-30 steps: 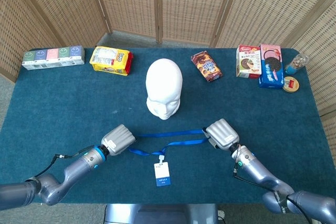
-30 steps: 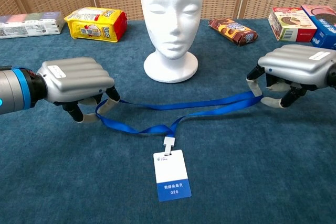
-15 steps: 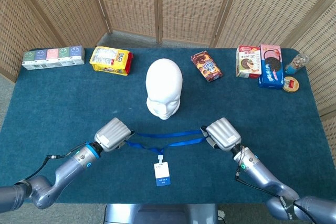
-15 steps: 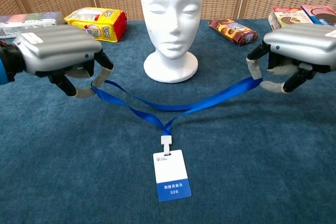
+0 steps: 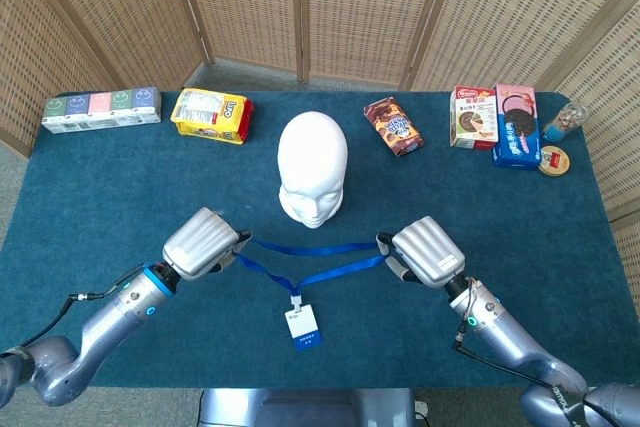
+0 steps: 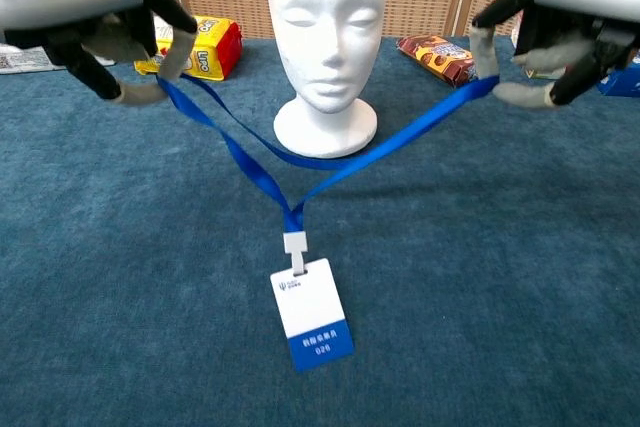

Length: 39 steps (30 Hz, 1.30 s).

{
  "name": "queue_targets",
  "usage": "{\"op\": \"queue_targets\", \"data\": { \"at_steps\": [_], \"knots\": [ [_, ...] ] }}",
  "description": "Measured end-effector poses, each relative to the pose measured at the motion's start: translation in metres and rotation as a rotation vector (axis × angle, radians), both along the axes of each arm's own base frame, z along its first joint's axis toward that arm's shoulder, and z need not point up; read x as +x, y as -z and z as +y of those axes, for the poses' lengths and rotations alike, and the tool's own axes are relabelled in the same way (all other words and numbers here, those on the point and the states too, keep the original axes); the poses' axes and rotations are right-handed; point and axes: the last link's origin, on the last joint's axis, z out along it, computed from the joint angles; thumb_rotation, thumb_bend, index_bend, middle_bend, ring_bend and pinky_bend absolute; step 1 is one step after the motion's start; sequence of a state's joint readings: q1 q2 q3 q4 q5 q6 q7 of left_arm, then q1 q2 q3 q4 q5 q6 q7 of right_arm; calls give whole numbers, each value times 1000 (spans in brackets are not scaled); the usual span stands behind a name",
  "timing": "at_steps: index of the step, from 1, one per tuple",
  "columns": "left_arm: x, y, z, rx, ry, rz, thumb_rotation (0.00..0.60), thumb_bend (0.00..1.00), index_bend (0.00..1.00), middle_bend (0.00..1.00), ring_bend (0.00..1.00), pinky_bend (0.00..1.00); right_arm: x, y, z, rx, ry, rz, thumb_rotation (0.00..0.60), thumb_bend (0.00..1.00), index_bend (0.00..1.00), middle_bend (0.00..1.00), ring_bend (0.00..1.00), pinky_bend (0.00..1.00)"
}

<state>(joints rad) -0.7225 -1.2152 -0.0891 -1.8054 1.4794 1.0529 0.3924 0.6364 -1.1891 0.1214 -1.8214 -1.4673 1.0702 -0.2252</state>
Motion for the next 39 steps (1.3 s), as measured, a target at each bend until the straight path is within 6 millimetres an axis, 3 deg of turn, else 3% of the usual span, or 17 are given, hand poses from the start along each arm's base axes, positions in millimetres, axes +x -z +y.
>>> {"op": "queue_targets", "data": {
  "at_steps": [11,25,39],
  "knots": [
    [22,-42,2,64,25,-77,600,389,635,1000,993,818,32,-43,0,-40,-32,-91,600,511,689,1000,1000,1000],
    [46,-96,8,174,36,-173,600,389,634,1000,993,818,56,-86,-11,-86,-46,-163,600,510,697,1000,1000,1000],
    [65,-124,20,266,41,-239,600,390,635,1000,993,821,67,-118,-32,-142,-57,-188,600,511,700,1000,1000,1000]
  ]
}}
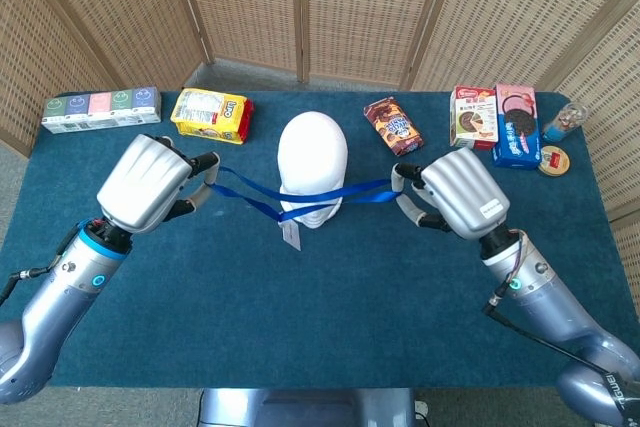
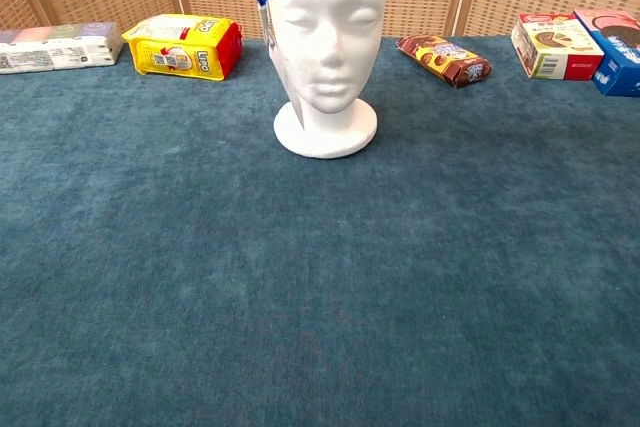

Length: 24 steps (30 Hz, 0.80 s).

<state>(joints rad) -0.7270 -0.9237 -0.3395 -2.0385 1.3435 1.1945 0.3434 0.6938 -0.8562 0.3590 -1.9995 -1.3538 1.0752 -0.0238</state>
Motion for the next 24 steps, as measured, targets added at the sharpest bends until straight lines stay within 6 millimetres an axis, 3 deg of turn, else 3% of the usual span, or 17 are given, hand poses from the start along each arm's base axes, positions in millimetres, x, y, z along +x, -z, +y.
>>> {"op": "queue_targets", "data": {
  "at_steps": [12,24],
  "knots": [
    [10,-9,6,51,-8,-23,600,389,635,1000,993,822,0,-15,-18,-36,10,-13,600,512,702,1000,1000,1000],
    [21,-7,-2,50,22,-21,600,391,634,1000,993,822,-8,-27,-24,-65,21,-20,600,512,704,1000,1000,1000]
  ]
}}
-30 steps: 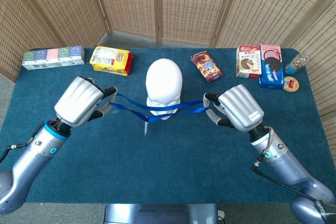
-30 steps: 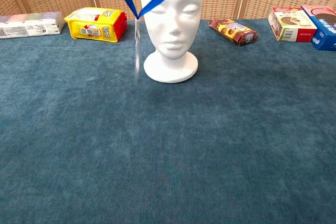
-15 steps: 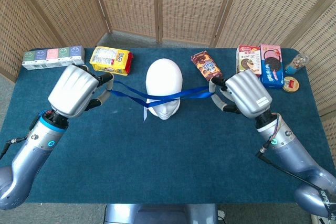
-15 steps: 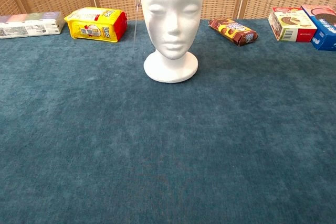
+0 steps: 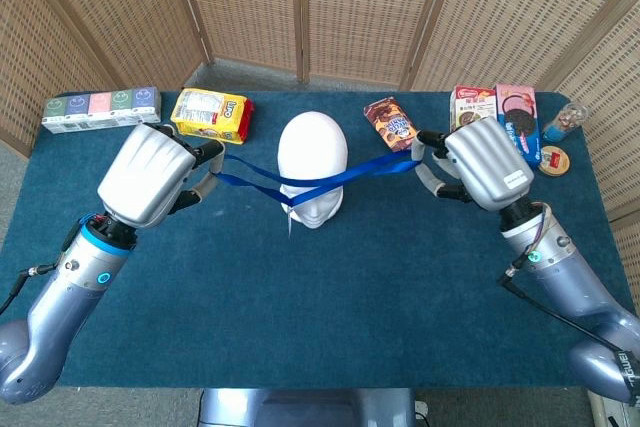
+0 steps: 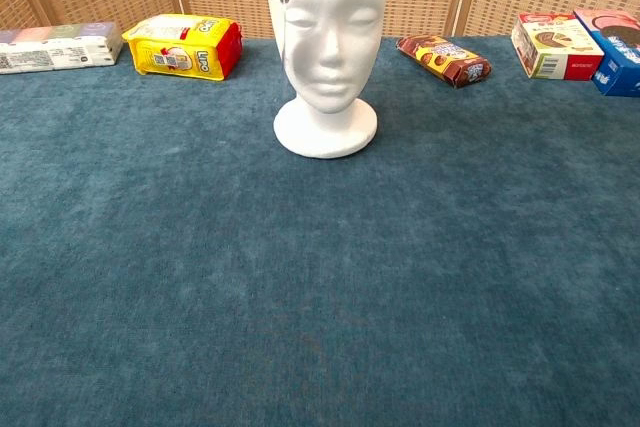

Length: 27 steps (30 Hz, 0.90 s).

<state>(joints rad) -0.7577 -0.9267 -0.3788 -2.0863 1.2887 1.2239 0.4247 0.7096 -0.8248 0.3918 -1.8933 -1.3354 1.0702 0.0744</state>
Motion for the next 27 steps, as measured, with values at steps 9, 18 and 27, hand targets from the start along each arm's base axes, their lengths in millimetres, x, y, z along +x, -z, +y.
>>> {"op": "queue_targets", "data": {
  "at_steps": [9,18,27],
  "knots": [
    [4,3,-6,-12,11,8,600,390,634,1000,994,822,-10,-7,-1,-15,16,5,600,512,708,1000,1000,1000],
    [8,10,-9,-24,22,15,600,390,634,1000,995,822,-18,-9,-5,-19,32,11,600,512,709,1000,1000,1000],
    [10,17,-5,-30,13,22,600,390,635,1000,996,822,-23,-7,-11,-28,45,21,600,513,711,1000,1000,1000]
  ]
}}
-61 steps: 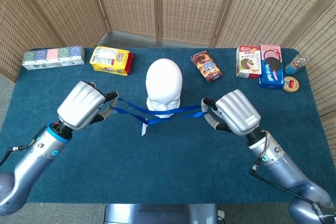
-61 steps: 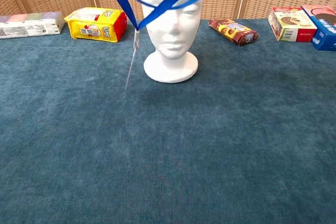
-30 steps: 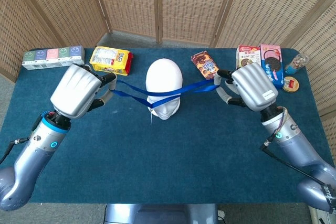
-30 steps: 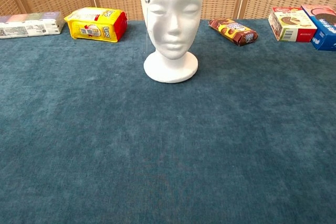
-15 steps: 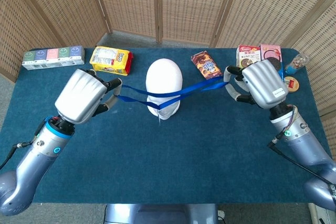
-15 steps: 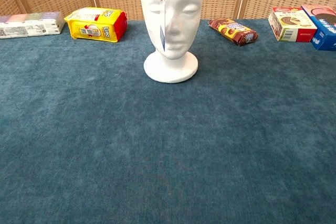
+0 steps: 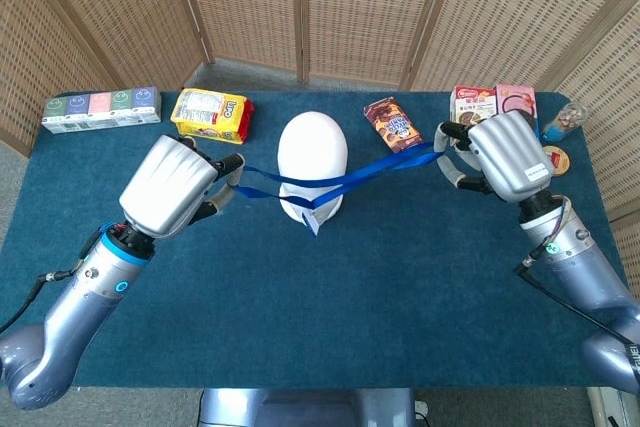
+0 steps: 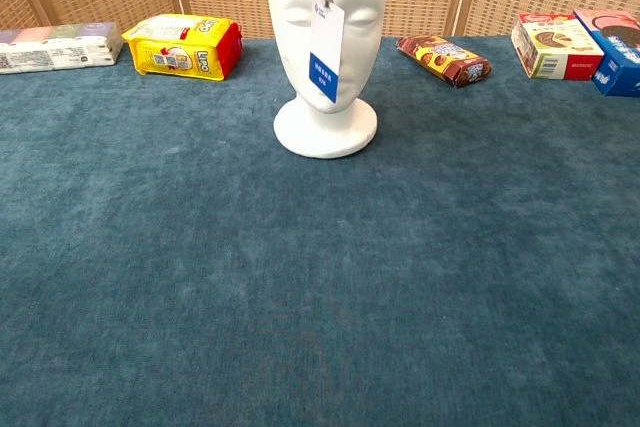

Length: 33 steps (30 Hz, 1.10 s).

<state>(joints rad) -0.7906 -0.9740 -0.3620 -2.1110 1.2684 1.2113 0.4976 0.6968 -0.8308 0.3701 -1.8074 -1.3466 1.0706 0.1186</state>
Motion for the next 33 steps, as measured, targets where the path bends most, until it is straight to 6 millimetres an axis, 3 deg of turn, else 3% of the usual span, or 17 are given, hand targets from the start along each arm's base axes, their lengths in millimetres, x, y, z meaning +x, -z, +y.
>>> {"op": "queue_targets", "data": {
  "at_steps": [33],
  "knots": [
    [-13,2,26,89,-75,19,600,390,635,1000,998,830,13,25,-36,-17,26,3,600,512,711,1000,1000,1000]
  ]
}}
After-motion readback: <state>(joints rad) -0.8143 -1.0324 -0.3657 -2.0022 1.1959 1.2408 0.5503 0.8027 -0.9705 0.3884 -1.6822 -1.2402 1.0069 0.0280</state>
